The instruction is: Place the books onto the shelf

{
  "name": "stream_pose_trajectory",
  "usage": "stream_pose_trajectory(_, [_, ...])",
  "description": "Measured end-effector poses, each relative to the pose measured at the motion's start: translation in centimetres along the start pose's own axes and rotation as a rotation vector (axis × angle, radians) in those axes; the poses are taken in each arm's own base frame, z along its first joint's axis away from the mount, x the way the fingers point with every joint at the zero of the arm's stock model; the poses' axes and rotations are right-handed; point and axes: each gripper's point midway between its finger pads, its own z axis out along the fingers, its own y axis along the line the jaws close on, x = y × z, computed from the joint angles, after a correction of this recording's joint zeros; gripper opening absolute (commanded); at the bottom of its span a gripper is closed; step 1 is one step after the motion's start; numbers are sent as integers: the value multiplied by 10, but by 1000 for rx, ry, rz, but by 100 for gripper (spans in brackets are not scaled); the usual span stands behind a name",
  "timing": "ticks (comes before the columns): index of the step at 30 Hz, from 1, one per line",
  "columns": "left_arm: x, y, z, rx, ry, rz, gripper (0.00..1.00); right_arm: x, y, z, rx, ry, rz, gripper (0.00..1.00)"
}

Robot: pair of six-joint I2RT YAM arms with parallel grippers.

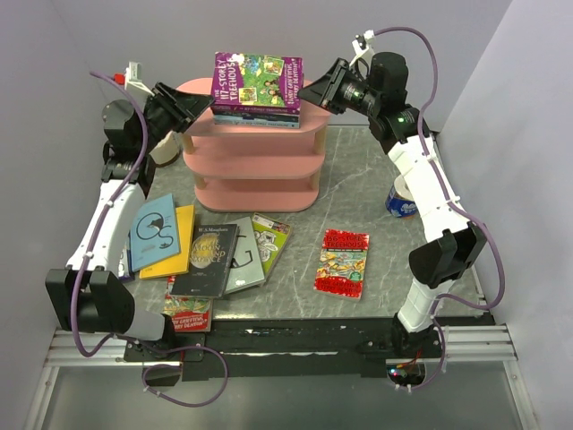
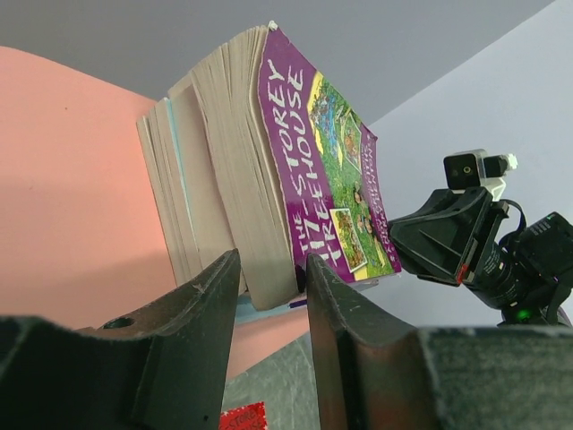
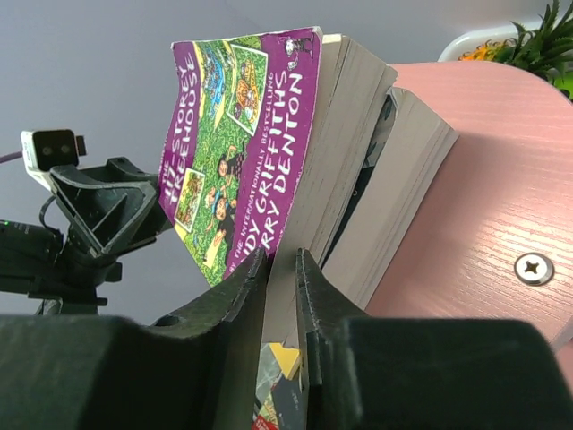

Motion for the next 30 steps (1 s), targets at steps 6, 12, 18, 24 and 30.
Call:
stream_pose_trajectory(6, [-1,-1,0,2,-2,2,41,-1,1,0,-5,-3,-6,14])
stream_pose_trajectory(12, [-7,-6,4,11,-9,10,41,-1,1,0,-5,-3,-6,15])
stream_pose_trajectory(18, [-14,-9,9,18,-19,18,40,-1,1,0,-4,-3,-6,15])
stream_pose_trajectory(24, [-24,-12,19,23,-29,25,38,-1,1,0,-5,-3,-6,16])
stream_pose_trajectory(30, [-24,-6,27,19,-19,19,35,-1,1,0,-5,-3,-6,16])
